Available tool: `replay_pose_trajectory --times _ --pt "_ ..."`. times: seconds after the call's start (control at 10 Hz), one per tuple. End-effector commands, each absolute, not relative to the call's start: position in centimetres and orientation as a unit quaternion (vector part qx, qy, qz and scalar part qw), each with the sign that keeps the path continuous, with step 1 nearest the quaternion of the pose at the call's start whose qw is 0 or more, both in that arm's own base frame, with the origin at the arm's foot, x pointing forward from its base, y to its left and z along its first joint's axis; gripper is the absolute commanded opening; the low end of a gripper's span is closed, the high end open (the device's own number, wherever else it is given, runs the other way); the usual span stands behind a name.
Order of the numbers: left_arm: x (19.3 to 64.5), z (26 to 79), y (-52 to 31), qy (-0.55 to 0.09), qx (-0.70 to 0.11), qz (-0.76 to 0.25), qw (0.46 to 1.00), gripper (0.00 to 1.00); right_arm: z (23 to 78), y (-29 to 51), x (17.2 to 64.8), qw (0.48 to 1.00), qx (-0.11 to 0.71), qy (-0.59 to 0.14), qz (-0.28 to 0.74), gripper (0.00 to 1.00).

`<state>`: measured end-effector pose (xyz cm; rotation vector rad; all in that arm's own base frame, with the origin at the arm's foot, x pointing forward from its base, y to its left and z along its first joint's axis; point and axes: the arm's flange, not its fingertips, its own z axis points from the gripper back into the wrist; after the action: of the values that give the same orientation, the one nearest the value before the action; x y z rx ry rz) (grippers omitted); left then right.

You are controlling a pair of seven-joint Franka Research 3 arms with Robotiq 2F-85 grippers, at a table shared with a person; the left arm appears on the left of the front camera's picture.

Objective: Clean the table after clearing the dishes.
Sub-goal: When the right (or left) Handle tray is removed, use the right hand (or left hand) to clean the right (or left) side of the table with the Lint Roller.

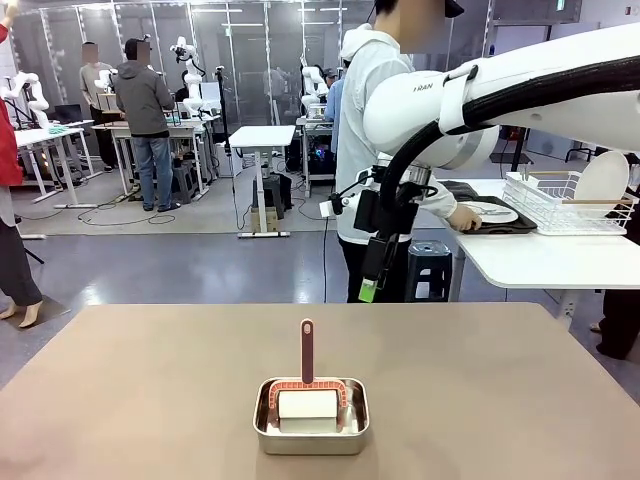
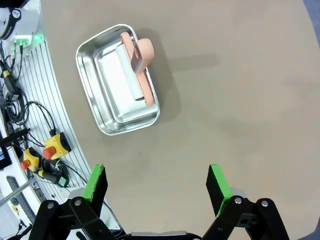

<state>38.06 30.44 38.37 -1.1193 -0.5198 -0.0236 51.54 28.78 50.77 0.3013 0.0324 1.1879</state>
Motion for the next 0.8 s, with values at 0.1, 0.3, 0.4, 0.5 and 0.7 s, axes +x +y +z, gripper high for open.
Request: replay_pose_trajectory --times 0.1,0.3,0.4,0.5,0.7 --pt "37.8 38.6 30.6 -0.248 -0.522 -0.016 0.816 1.00 50.0 30.4 52.1 0.789 0.155 -0.009 0.594 1.00" --pt "37.8 38.6 30.6 -0.248 -0.522 -0.016 0.816 1.00 48.3 34.0 53.1 0.758 0.150 0.007 0.635 1.00" --pt "37.8 38.6 30.6 -0.248 -0.522 -0.016 0.816 1.00 47.4 35.8 53.1 0.753 0.139 0.023 0.642 1.00" --pt "37.8 38.6 30.6 -0.248 -0.522 -0.016 0.816 1.00 46.2 37.8 52.8 0.747 0.128 0.037 0.651 1.00" --pt "37.8 38.6 30.6 -0.248 -0.522 -0.016 0.816 1.00 44.8 39.9 52.2 0.745 0.109 0.055 0.656 1.00"
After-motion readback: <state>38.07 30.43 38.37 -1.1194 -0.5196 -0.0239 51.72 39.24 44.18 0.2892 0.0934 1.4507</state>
